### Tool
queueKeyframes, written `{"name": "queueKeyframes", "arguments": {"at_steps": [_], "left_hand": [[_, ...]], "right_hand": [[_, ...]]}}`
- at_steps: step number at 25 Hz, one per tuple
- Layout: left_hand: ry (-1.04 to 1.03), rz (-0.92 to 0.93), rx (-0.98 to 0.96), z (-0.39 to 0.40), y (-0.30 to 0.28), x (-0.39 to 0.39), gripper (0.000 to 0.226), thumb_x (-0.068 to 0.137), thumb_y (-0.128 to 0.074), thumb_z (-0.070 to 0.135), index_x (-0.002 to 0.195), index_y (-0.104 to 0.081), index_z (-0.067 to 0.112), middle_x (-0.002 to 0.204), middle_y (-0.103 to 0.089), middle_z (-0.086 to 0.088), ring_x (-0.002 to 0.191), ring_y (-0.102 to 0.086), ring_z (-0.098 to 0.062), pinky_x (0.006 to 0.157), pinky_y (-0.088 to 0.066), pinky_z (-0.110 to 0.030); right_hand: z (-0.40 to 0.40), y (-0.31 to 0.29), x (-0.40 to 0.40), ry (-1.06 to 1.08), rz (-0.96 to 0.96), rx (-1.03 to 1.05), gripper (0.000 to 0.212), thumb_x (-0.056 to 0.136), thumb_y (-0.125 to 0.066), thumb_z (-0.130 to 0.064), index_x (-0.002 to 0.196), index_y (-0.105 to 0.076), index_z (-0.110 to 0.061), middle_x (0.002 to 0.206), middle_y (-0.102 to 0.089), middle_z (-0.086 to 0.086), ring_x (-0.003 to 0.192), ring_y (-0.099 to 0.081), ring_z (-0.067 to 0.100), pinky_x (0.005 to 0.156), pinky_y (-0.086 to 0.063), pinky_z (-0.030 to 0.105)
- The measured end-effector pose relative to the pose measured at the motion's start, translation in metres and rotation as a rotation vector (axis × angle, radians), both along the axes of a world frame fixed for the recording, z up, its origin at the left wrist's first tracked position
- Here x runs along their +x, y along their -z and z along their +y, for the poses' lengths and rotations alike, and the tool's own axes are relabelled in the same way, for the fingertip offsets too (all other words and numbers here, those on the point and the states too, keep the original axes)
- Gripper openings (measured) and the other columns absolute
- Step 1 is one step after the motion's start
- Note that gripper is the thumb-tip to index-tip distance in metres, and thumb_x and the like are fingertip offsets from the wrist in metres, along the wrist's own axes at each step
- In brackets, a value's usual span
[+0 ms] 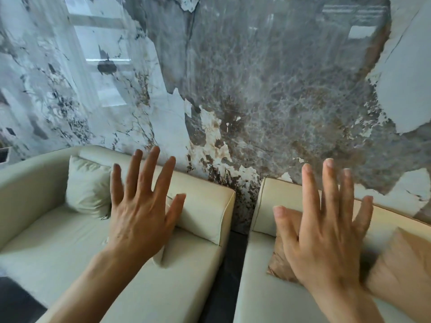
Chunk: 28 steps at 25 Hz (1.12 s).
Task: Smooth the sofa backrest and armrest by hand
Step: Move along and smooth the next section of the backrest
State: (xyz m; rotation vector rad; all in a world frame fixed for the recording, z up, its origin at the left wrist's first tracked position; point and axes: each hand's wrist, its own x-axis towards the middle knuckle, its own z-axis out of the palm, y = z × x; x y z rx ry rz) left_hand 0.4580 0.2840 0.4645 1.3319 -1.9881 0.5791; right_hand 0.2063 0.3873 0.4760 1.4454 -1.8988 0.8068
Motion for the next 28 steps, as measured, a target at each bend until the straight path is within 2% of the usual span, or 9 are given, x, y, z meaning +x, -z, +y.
{"name": "queueKeyframes", "arguments": {"at_steps": [4,7,14,20,28], "left_hand": [[-0.023,0.027,0.011,-0.003,0.0,0.046,0.065,0.092,-0.038,0.048,0.148,-0.041,0.015,0.16,-0.029,-0.014,0.148,-0.021,-0.037,0.121,-0.004,-0.055],[-0.003,0.032,0.015,-0.018,0.004,0.079,0.064,0.091,-0.039,0.047,0.146,-0.043,0.013,0.159,-0.031,-0.015,0.147,-0.023,-0.038,0.119,-0.008,-0.059],[0.086,0.015,0.088,-0.096,0.02,0.182,0.064,0.092,-0.041,0.045,0.147,-0.042,0.012,0.159,-0.03,-0.017,0.148,-0.021,-0.039,0.119,-0.009,-0.06],[0.159,-0.002,0.159,-0.153,0.042,0.188,0.064,0.093,-0.04,0.046,0.148,-0.039,0.013,0.159,-0.029,-0.016,0.149,-0.018,-0.039,0.118,-0.014,-0.062],[0.104,-0.103,0.235,-0.213,0.056,0.175,0.065,0.094,-0.038,0.046,0.15,-0.036,0.013,0.161,-0.028,-0.014,0.149,-0.019,-0.039,0.119,-0.015,-0.061]], "right_hand": [[-0.01,0.0,0.047,-0.014,-0.002,0.021,0.073,0.093,-0.032,-0.056,0.152,-0.029,-0.014,0.161,-0.022,0.015,0.147,-0.019,0.037,0.111,-0.015,0.066],[-0.031,0.008,0.087,0.0,-0.002,0.052,0.072,0.092,-0.034,-0.055,0.151,-0.029,-0.014,0.16,-0.023,0.014,0.147,-0.021,0.037,0.11,-0.017,0.068],[-0.093,0.039,0.199,0.103,-0.059,0.128,0.071,0.093,-0.033,-0.056,0.153,-0.027,-0.017,0.162,-0.021,0.012,0.148,-0.018,0.034,0.109,-0.017,0.068],[-0.14,0.056,0.227,0.154,-0.078,0.199,0.072,0.093,-0.037,-0.054,0.153,-0.027,-0.016,0.162,-0.02,0.012,0.149,-0.017,0.032,0.112,-0.014,0.064],[-0.223,0.092,0.213,0.074,-0.161,0.248,0.071,0.095,-0.031,-0.055,0.154,-0.022,-0.017,0.163,-0.016,0.012,0.149,-0.014,0.032,0.113,-0.014,0.063]]}}
